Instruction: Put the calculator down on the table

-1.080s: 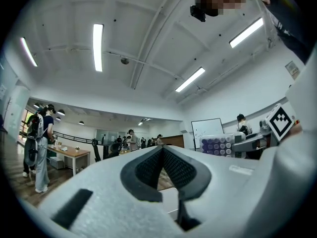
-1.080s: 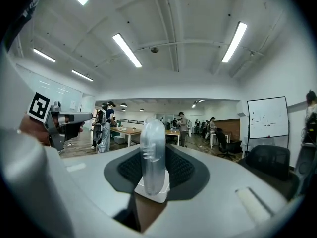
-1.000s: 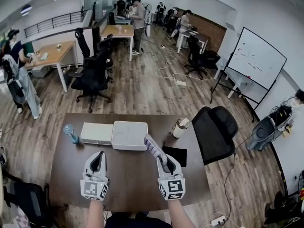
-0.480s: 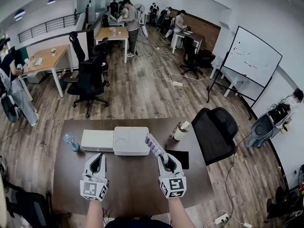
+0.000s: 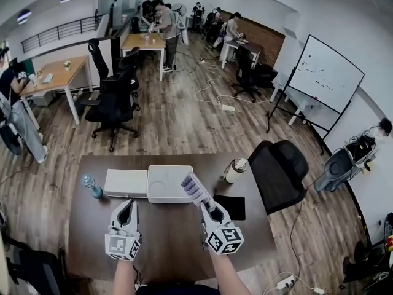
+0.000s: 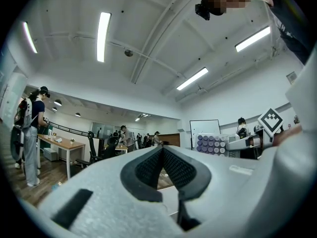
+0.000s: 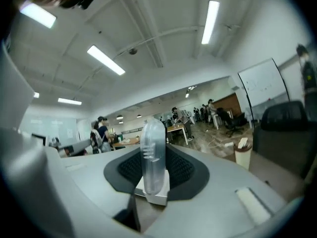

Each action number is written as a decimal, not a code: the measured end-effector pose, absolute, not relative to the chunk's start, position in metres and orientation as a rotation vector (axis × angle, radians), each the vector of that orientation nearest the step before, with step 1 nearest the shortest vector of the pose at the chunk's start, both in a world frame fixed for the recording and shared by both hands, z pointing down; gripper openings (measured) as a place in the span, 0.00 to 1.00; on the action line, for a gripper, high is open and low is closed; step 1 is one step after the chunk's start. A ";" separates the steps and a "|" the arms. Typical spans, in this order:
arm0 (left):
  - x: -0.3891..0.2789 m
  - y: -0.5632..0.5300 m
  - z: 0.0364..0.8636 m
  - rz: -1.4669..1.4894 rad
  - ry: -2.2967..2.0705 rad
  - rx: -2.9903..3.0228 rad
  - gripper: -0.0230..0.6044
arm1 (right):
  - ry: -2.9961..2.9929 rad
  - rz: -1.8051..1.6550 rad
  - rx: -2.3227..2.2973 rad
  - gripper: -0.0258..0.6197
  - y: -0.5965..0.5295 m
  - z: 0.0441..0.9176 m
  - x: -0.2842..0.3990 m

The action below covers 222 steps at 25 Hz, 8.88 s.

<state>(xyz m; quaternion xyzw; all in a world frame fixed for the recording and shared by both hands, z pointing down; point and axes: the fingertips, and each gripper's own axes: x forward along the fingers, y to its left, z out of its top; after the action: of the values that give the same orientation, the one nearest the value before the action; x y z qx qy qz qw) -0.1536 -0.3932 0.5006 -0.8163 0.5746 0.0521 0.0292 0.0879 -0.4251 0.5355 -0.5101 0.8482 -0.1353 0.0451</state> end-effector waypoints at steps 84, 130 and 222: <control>-0.193 -0.405 0.547 0.125 1.940 -2.498 0.03 | 1.170 -1.766 -1.268 0.22 -0.433 0.912 0.052; -0.190 -0.396 0.543 0.222 1.969 -2.525 0.03 | 1.033 -1.894 -1.478 0.82 -0.441 0.842 0.078; -0.161 -0.400 0.542 0.082 1.871 -2.557 0.03 | 2.660 -0.095 -1.788 0.05 -0.456 0.552 0.058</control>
<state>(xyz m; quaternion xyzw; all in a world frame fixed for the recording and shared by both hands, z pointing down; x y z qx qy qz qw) -0.1612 -0.3999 0.5415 -0.8068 0.5901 0.0259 -0.0140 0.0576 -0.4560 0.5518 -0.5573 0.8292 -0.0297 -0.0322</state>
